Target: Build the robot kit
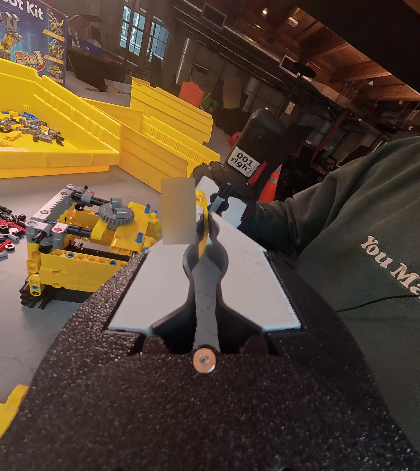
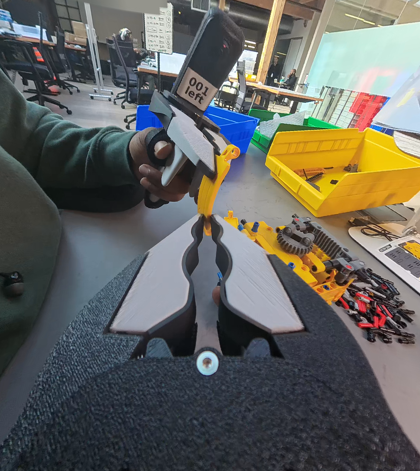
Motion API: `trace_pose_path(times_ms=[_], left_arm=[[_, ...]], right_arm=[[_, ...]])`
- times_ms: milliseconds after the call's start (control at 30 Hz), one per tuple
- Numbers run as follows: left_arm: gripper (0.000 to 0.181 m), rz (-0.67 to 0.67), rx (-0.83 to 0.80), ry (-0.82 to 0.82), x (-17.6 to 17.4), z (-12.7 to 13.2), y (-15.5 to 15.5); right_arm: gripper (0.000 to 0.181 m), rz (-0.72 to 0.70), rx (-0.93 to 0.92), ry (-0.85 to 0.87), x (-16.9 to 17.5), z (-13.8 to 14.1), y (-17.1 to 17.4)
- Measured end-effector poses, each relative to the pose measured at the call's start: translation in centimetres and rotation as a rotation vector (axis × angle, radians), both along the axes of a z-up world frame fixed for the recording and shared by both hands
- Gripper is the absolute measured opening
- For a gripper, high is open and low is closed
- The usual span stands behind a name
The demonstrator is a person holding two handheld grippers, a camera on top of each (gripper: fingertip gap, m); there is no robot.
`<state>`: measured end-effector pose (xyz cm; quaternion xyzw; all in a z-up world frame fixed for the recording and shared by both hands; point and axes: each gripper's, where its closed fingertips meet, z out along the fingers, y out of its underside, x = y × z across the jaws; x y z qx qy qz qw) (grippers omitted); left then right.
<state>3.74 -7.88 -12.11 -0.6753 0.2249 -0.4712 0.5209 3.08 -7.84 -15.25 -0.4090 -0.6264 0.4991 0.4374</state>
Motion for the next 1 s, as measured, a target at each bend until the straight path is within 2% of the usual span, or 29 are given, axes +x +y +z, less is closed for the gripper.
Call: trace_pose_path(times_ms=[300, 467, 633, 867, 1000], left_arm=[[0.001, -0.018, -0.041, -0.09, -0.1, 0.2, 0.1], [0.001, -0.054, -0.12, -0.292, -0.3, 1.1, 0.3], [0.002, -0.097, -0.187, -0.463, -0.9, 1.6, 0.6], [0.003, -0.122, -0.174, -0.486, -1.3, 2.0, 0.4], [0.005, -0.148, -0.135, -0.464, -1.4, 2.5, -0.2]], right_arm=[[0.007, 0.002, -0.024, 0.001, 0.2, 0.1, 0.2], [0.013, -0.009, 0.015, -0.002, -0.1, 0.0, -0.1], [0.009, -0.002, 0.036, -0.007, -0.1, -0.2, -0.4], [0.009, 0.036, -0.043, 0.028, 0.6, 1.0, -0.2], [0.009, 0.111, -0.215, 0.101, 1.7, 3.3, -0.2]])
